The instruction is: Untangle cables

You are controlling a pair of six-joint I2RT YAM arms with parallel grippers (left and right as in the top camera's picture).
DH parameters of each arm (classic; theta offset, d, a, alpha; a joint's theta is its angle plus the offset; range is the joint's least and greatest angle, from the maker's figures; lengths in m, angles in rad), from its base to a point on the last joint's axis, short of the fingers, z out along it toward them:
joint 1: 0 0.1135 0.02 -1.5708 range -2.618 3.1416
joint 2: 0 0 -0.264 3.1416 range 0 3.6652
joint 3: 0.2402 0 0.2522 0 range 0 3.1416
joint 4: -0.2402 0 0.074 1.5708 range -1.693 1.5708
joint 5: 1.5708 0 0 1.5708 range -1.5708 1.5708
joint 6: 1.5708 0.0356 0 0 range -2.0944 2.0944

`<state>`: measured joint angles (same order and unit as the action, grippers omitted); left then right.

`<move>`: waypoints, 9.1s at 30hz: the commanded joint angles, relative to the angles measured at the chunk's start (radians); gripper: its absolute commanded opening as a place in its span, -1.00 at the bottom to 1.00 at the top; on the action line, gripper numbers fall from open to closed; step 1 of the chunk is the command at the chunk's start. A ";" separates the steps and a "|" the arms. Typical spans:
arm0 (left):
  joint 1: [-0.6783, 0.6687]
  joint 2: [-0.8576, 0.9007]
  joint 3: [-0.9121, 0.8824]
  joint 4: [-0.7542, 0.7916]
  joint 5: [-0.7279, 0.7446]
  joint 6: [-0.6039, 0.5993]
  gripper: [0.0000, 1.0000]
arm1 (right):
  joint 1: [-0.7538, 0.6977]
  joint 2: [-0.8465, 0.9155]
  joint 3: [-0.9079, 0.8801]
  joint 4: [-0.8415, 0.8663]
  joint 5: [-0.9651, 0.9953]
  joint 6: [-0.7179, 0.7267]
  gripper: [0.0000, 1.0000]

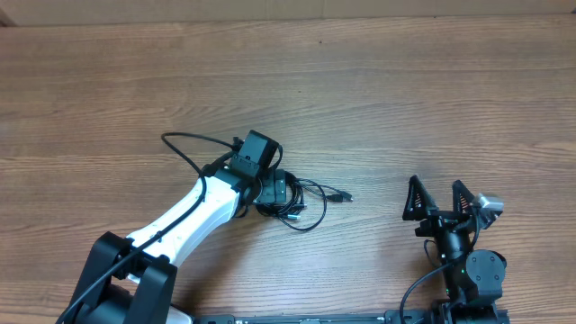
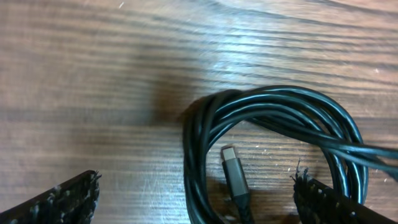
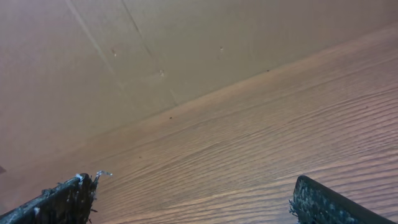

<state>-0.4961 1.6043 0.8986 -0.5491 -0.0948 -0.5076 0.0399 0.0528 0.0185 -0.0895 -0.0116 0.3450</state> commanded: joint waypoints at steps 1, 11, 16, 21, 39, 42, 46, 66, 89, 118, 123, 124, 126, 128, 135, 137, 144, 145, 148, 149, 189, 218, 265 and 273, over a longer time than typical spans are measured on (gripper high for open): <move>0.000 -0.021 0.021 0.015 -0.009 0.249 0.99 | 0.005 0.001 -0.011 0.006 -0.002 0.007 1.00; 0.000 -0.021 0.021 0.056 -0.005 0.448 0.59 | 0.005 0.001 -0.011 0.006 -0.002 0.007 0.99; 0.000 -0.021 0.020 0.014 -0.005 0.238 0.22 | 0.005 0.001 -0.011 0.006 -0.002 0.007 1.00; 0.000 -0.010 0.017 0.003 -0.006 0.065 0.00 | 0.005 0.001 -0.011 0.006 -0.002 0.007 1.00; -0.001 0.032 0.080 -0.034 -0.019 0.042 -0.92 | 0.005 0.001 -0.011 0.006 -0.002 0.007 1.00; -0.001 -0.016 0.104 -0.056 -0.019 0.068 -0.92 | 0.005 0.001 -0.011 0.006 -0.002 0.007 1.00; -0.001 -0.077 0.115 -0.075 -0.019 0.075 -0.92 | 0.005 0.001 -0.011 0.006 -0.002 0.007 0.99; -0.001 -0.297 0.116 -0.131 0.029 0.054 -0.92 | 0.005 0.001 -0.011 0.006 -0.002 0.007 1.00; -0.002 -0.259 0.110 -0.127 0.193 -0.041 -0.92 | 0.005 0.001 -0.011 0.006 -0.002 0.007 1.00; -0.003 -0.213 0.260 -0.268 0.331 0.005 -0.92 | 0.005 0.001 -0.011 0.006 -0.002 0.007 1.00; -0.003 -0.213 0.365 -0.342 0.327 0.054 -0.91 | 0.005 0.001 -0.011 0.006 -0.002 0.007 1.00; -0.003 -0.213 0.373 -0.347 0.327 0.068 -0.92 | 0.005 0.001 -0.011 0.006 -0.002 0.007 1.00; -0.003 -0.213 0.392 -0.369 0.324 0.092 -0.92 | 0.005 0.001 -0.011 0.006 -0.002 0.007 1.00; -0.003 -0.213 0.457 -0.444 0.324 0.149 -0.92 | 0.005 0.001 -0.011 0.006 -0.002 0.007 0.99; -0.003 -0.214 0.688 -0.626 0.324 0.191 -0.92 | 0.005 0.001 -0.011 0.006 -0.002 0.007 1.00; -0.002 -0.214 0.702 -0.616 0.324 0.191 -0.92 | 0.005 0.001 -0.011 0.006 -0.002 0.007 1.00; -0.002 -0.208 0.679 -0.605 0.119 0.137 -0.92 | 0.005 0.001 -0.011 0.018 -0.118 0.135 1.00; -0.002 -0.204 0.652 -0.607 -0.026 0.030 -0.92 | 0.005 0.001 -0.011 0.028 -0.216 0.270 1.00; -0.002 -0.199 0.579 -0.600 -0.176 -0.160 -0.92 | 0.005 0.001 -0.011 0.041 -0.397 0.544 1.00; -0.002 -0.197 0.552 -0.589 -0.171 -0.204 -0.92 | 0.005 0.001 -0.011 0.045 -0.418 0.617 1.00; -0.230 -0.185 0.460 -0.210 0.179 0.410 -0.92 | 0.118 0.055 -0.010 0.032 -0.648 0.551 1.00; -0.231 -0.171 0.458 -0.489 -0.185 0.057 -0.92 | 0.118 0.055 -0.010 0.034 -0.648 0.577 0.99; -0.216 -0.034 0.520 -0.362 0.300 0.613 -0.92 | 0.117 0.621 0.590 -0.425 -0.614 0.145 0.20; -0.163 -0.036 0.520 -0.355 0.420 0.642 -0.92 | 0.117 0.837 0.590 -0.430 -0.618 0.196 0.19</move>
<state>-0.6918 1.5787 1.3884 -0.9157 0.2237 0.1032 0.1524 0.8227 0.5919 -0.5201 -0.6243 0.5312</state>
